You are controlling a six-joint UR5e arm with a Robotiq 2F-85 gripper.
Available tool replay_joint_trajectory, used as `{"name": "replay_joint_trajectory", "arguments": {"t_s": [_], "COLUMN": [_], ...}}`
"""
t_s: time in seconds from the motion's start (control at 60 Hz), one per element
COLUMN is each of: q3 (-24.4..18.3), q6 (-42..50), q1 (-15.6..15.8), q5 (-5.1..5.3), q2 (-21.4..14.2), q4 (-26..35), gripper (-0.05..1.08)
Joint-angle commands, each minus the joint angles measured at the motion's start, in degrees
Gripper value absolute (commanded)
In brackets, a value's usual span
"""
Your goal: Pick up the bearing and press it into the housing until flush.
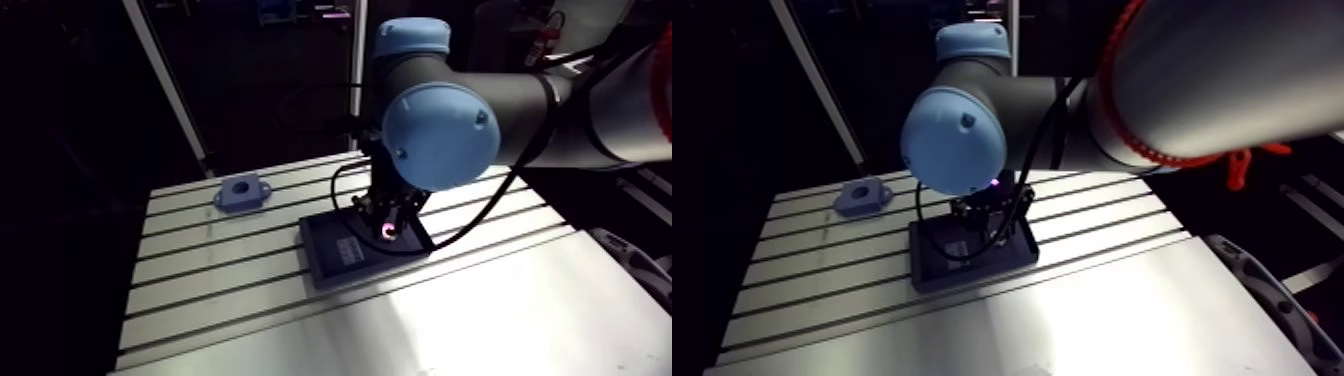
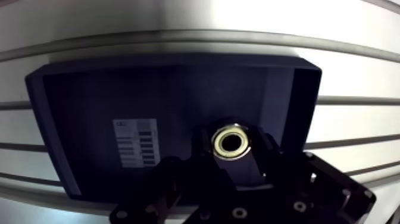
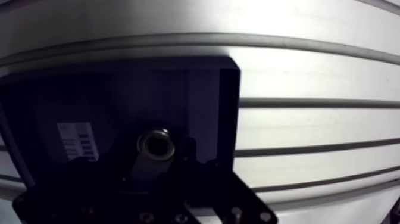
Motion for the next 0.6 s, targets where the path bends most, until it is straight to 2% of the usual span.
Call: {"name": "replay_joint_trajectory", "arguments": {"t_s": [0.017,0.567,0.6], "q3": [0.03,-0.74,-0.92], "q6": [-0.08,-0.17,-0.09], "q1": [0.10,-0.06,-0.06], "q5": [-0.06,0.30,0.30], "q2": [-0.04,-0.74,-1.62], "q4": [0.02,0.19,0.52], "gripper": [0.54,0.59,0.59]}}
